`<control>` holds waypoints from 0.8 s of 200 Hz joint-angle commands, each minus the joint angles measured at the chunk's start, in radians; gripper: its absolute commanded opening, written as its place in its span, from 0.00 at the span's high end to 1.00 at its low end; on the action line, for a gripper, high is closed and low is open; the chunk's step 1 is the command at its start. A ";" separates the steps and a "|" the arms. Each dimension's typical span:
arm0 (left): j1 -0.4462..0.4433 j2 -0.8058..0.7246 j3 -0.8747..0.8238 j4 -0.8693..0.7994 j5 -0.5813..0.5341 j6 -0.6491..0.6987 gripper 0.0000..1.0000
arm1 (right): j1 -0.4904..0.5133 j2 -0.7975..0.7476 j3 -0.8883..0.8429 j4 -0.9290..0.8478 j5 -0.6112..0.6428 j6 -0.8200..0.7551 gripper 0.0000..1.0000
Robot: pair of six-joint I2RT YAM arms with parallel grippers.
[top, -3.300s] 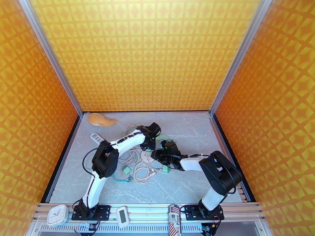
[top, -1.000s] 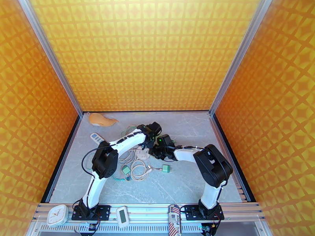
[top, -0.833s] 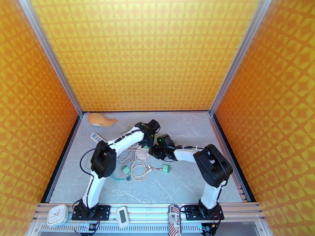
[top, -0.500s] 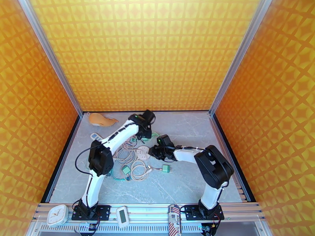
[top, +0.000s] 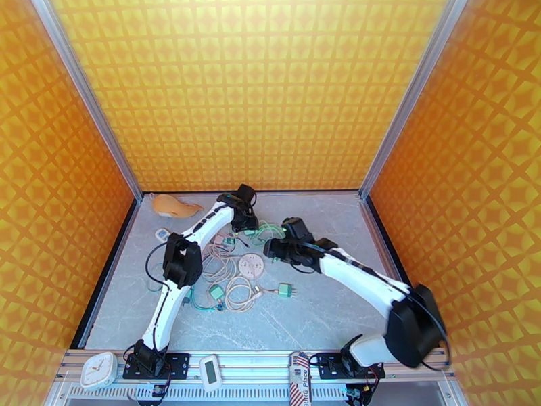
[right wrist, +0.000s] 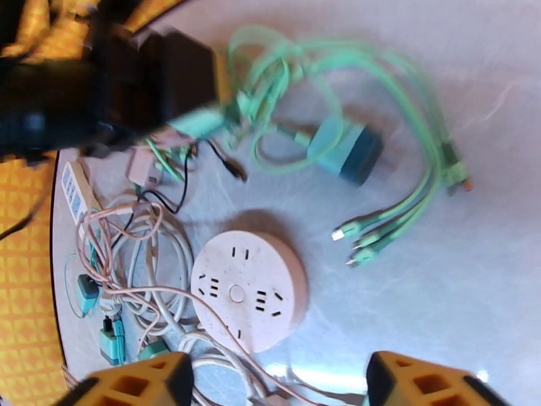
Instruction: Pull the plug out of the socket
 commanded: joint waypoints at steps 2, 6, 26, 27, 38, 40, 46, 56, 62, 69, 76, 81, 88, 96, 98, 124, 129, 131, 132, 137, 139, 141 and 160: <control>-0.001 -0.082 -0.046 0.059 0.070 -0.004 0.37 | -0.002 -0.085 -0.029 -0.081 0.148 -0.026 0.15; 0.000 -0.098 -0.063 0.069 0.076 -0.008 0.34 | -0.001 -0.102 -0.037 -0.085 0.165 -0.027 0.13; 0.005 -0.198 -0.154 0.111 0.086 -0.024 0.11 | -0.005 -0.181 -0.070 -0.110 0.268 -0.042 0.02; 0.006 -0.204 -0.159 0.112 0.086 -0.024 0.09 | -0.006 -0.185 -0.072 -0.111 0.272 -0.042 0.01; 0.013 -0.268 -0.214 0.130 0.086 -0.027 0.01 | -0.009 -0.227 -0.089 -0.121 0.324 -0.061 0.02; 0.014 -0.276 -0.224 0.132 0.086 -0.026 0.01 | -0.010 -0.234 -0.093 -0.122 0.336 -0.064 0.02; 0.019 -0.315 -0.254 0.138 0.086 -0.023 0.01 | -0.012 -0.255 -0.101 -0.125 0.365 -0.075 0.01; 0.033 -0.381 -0.321 0.152 0.086 -0.023 0.01 | -0.014 -0.287 -0.122 -0.125 0.412 -0.093 0.02; 0.045 -0.423 -0.364 0.163 0.086 -0.028 0.01 | -0.016 -0.306 -0.131 -0.129 0.444 -0.102 0.02; 0.059 -0.472 -0.419 0.176 0.086 -0.032 0.01 | -0.018 -0.324 -0.141 -0.131 0.484 -0.112 0.01; 0.079 -0.529 -0.473 0.191 0.086 -0.035 0.01 | -0.019 -0.339 -0.156 -0.129 0.527 -0.126 0.02; 0.094 -0.569 -0.514 0.201 0.086 -0.036 0.01 | -0.020 -0.347 -0.166 -0.124 0.558 -0.139 0.01; 0.119 -0.625 -0.569 0.212 0.080 -0.040 0.01 | -0.020 -0.359 -0.185 -0.110 0.604 -0.162 0.02; 0.148 -0.691 -0.639 0.222 0.062 -0.041 0.01 | -0.021 -0.371 -0.206 -0.096 0.665 -0.184 0.02; 0.157 -0.709 -0.654 0.225 0.056 -0.041 0.01 | -0.020 -0.373 -0.211 -0.092 0.681 -0.189 0.01; 0.281 -0.918 -0.893 0.256 -0.072 -0.006 0.01 | -0.029 -0.395 -0.278 -0.019 0.832 -0.269 0.02; 0.313 -0.955 -0.936 0.261 -0.092 0.003 0.01 | -0.032 -0.397 -0.293 0.003 0.853 -0.285 0.01; 0.326 -0.969 -0.954 0.266 -0.097 0.006 0.01 | -0.034 -0.398 -0.299 0.011 0.860 -0.290 0.01; 0.333 -0.976 -0.964 0.268 -0.099 0.009 0.01 | -0.035 -0.397 -0.302 0.016 0.865 -0.292 0.01; 0.367 -1.009 -1.008 0.281 -0.108 0.021 0.01 | -0.038 -0.398 -0.320 0.037 0.882 -0.311 0.02; 0.385 -1.017 -1.025 0.287 -0.111 0.027 0.01 | -0.039 -0.399 -0.327 0.050 0.889 -0.318 0.02; 0.395 -1.034 -1.042 0.292 -0.115 0.032 0.01 | -0.040 -0.399 -0.335 0.060 0.895 -0.331 0.02; 0.535 -1.135 -1.200 0.364 -0.138 0.065 0.01 | -0.055 -0.403 -0.421 0.217 0.927 -0.443 0.02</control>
